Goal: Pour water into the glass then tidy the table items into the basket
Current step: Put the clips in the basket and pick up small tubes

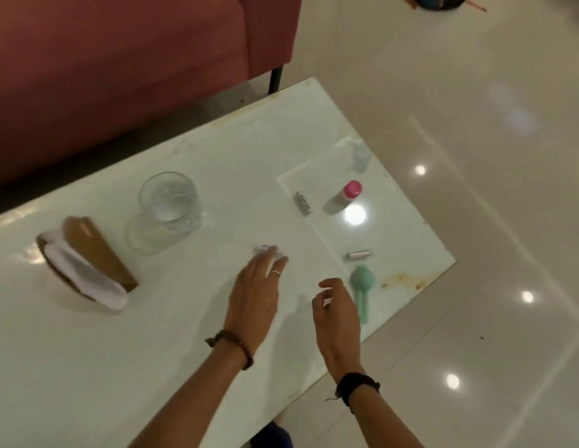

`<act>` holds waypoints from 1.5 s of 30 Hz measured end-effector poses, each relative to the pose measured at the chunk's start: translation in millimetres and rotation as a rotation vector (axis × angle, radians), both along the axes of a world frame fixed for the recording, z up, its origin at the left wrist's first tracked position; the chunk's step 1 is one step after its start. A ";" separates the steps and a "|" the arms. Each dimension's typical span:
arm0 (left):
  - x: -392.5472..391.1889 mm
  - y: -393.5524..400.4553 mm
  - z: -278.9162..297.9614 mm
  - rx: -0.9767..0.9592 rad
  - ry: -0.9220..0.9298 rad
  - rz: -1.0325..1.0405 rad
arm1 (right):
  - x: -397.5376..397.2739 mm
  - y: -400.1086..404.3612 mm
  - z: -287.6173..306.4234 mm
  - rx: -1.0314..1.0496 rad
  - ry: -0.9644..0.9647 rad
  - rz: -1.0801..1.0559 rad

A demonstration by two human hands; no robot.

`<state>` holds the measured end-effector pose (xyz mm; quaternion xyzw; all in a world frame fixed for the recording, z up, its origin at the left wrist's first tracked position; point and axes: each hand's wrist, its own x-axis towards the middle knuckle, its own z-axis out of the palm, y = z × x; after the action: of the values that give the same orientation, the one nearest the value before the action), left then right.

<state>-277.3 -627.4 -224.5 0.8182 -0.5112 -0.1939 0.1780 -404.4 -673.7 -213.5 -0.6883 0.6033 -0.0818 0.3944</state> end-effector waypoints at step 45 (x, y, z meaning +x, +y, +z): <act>213.5 782.3 97.1 -0.082 0.011 1.719 | 373.8 713.4 97.4 0.285 -0.392 1.317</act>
<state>-63.8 154.9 -127.4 0.9133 0.2799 0.0230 0.2948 -30.6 39.7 -116.1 -0.8247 -0.0165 0.1313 0.5499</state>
